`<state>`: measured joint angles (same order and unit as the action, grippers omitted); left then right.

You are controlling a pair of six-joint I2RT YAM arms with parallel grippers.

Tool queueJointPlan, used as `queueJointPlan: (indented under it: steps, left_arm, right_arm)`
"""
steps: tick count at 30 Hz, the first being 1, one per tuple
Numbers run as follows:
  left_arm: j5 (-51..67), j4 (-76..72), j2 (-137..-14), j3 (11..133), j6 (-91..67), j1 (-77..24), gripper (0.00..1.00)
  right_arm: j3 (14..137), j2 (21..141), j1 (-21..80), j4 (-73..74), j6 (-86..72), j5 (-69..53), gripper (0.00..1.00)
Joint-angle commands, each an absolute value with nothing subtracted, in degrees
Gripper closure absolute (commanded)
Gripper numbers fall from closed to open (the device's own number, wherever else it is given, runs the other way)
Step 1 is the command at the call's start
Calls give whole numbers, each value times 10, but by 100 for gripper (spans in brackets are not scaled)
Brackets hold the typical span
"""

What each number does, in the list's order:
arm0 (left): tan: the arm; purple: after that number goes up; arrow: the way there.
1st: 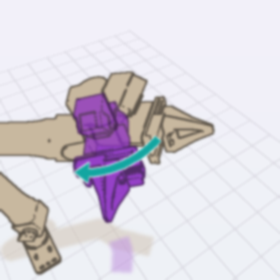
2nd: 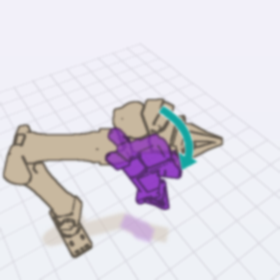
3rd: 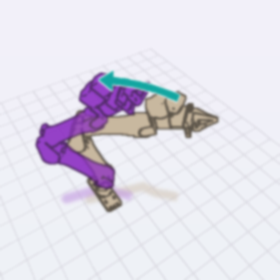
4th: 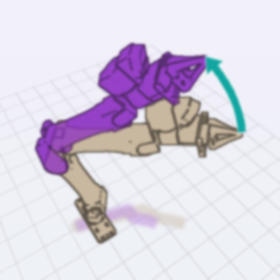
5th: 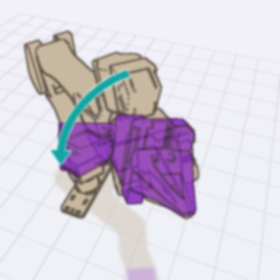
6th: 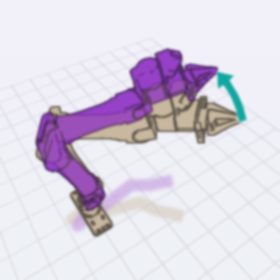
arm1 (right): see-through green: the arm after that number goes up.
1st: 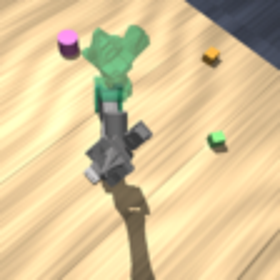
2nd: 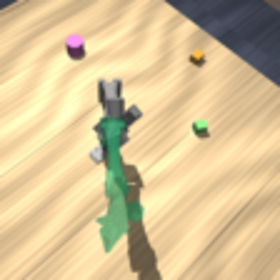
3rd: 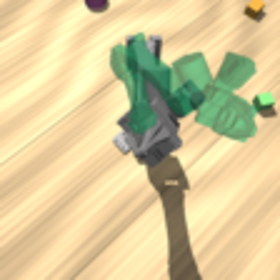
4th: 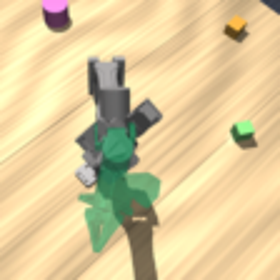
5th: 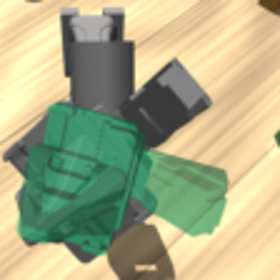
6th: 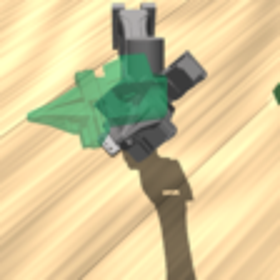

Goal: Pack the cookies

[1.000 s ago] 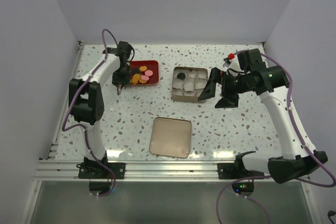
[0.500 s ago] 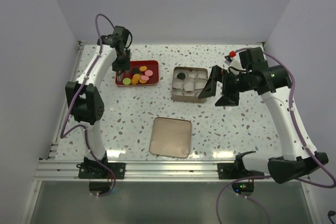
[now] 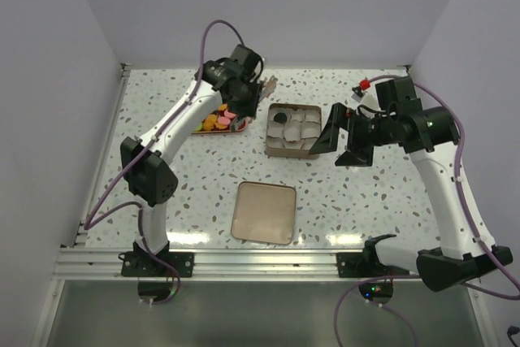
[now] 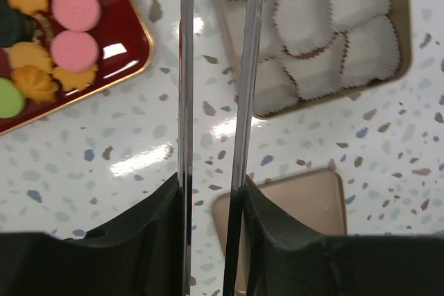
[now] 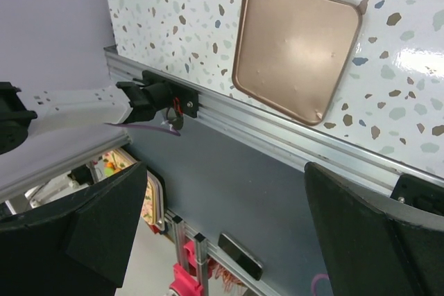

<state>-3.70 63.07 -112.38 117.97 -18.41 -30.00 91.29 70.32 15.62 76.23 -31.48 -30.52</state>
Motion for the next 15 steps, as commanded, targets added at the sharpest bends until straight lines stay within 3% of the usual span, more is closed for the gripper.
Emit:
queueJointPlan:
  steps: [1,15]
  left_arm:
    - [-3,597,-1102,1199,-210,-337,77]
    - [-43,562,-1099,1073,-231,-421,78]
  right_arm:
    - [935,684,153,774,-312,-296,1]
    - [917,664,154,781,-308,-286,1]
